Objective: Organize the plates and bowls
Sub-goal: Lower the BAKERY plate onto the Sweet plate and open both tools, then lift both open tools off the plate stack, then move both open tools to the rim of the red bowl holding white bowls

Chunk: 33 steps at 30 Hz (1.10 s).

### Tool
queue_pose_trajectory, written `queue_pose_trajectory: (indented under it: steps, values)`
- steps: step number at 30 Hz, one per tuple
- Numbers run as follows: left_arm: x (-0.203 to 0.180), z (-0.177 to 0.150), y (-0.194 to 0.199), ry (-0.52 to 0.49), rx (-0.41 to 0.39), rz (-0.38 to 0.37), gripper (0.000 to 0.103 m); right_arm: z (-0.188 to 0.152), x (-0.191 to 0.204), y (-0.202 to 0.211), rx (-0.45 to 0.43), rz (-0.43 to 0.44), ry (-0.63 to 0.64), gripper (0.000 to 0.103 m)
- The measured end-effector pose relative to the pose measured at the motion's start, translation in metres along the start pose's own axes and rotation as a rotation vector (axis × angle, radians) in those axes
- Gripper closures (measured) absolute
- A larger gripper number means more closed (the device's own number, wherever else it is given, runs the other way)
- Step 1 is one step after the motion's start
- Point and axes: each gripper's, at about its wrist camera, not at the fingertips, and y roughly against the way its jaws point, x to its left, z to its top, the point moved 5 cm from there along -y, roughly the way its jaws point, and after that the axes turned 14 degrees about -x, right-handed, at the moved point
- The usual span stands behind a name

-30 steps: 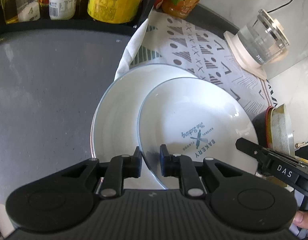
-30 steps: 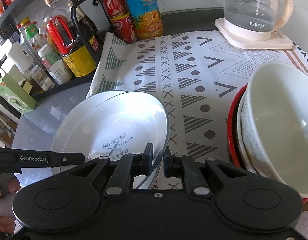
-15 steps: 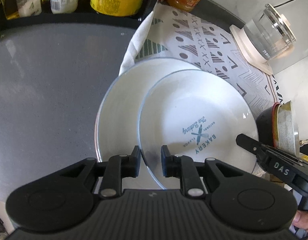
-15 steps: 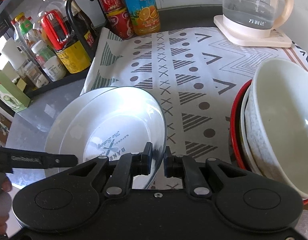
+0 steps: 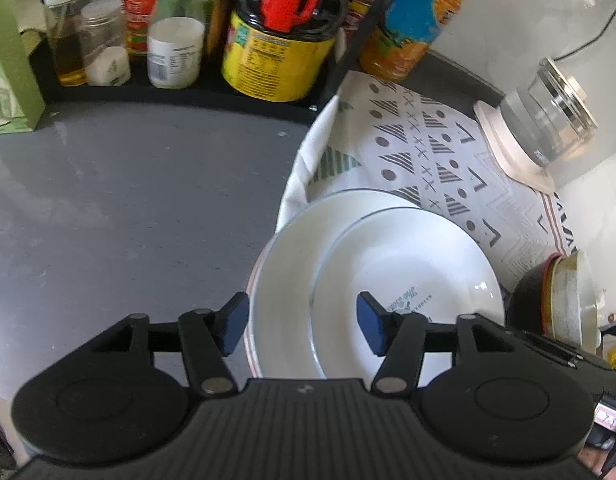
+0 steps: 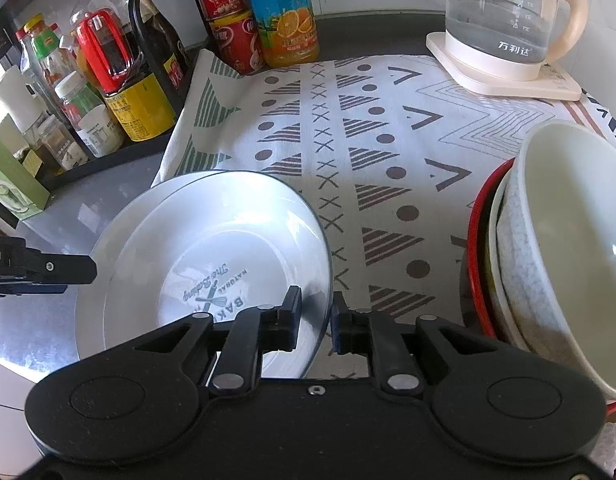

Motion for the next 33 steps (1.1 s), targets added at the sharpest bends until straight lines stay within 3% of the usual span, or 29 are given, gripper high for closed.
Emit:
queue_pose_trajectory:
  steps: [15, 27, 30, 33]
  values:
    - [0.019, -0.017, -0.016, -0.015, 0.007, 0.082, 0.045, -0.004, 0.007, -0.003, 0.029, -0.003, 0.026, 0.082]
    - [0.024, -0.016, -0.017, -0.023, -0.001, 0.070, 0.047, -0.005, 0.008, -0.003, 0.033, -0.011, 0.007, 0.078]
    - [0.022, -0.012, -0.013, -0.033, 0.018, 0.087, 0.046, 0.002, 0.010, 0.006, -0.003, 0.003, 0.016, 0.073]
    - [0.008, -0.002, -0.001, -0.083, -0.024, 0.046, 0.043, 0.013, 0.011, 0.017, -0.054, 0.038, 0.021, 0.073]
